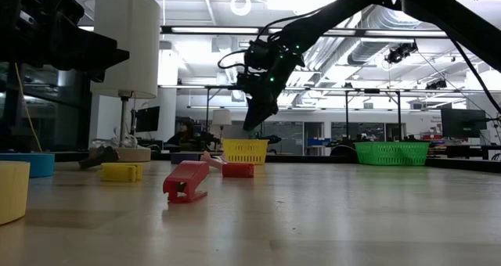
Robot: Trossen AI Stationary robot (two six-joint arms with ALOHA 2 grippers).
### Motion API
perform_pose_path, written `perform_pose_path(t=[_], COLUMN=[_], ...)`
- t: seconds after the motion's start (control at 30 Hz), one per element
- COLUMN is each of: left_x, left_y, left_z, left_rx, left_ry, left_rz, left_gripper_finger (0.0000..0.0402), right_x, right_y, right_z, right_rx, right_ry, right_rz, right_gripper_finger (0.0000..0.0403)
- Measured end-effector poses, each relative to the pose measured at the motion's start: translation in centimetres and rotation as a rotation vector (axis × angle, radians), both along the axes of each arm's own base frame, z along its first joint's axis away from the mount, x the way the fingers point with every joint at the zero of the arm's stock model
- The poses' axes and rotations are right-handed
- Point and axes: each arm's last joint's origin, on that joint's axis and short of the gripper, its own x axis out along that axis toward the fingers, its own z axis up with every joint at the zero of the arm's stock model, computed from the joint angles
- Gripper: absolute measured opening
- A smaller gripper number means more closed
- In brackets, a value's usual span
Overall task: Pick and place Stapler, Stapler remover, tape
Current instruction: Put the green stapler into the yellow bin, then put the blue tape into the blue bin
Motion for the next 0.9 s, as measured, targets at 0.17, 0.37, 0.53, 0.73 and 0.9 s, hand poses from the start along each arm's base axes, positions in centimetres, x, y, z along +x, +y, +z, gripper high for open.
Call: perform_pose_path(t=[0.17, 0.37, 0.53, 0.73, 0.9], left_x=[0.0, 0.0, 0.0, 0.0, 0.0], left_y=[0.0, 0.0, 0.0, 0.0, 0.0], left_z=[0.0, 0.0, 0.0, 0.0, 0.0], left_rx=[0.0, 0.0, 0.0, 0.0, -0.027], left_ry=[0.0, 0.0, 0.0, 0.0, -0.002], left_rz=[0.0, 0.0, 0.003, 0.003, 0.006], left_gripper_finger=[0.0175, 0.0175, 0.0175, 0.0175, 0.0175], right_x=[0.0, -0.2, -1.4, -3.3, -5.1], right_y=[0.0, 0.1, 0.8, 1.9, 3.1], right_z=[0.0, 0.9, 3.5, 6.9, 9.0], right_rx=[-0.006, -0.017, -0.056, -0.069, -0.056], right_ry=[-0.004, -0.002, 0.011, 0.02, 0.068], right_rz=[0.004, 0.007, 0.031, 0.028, 0.021], right_gripper_finger=[0.0166, 0.0178, 0.0172, 0.0161, 0.0155])
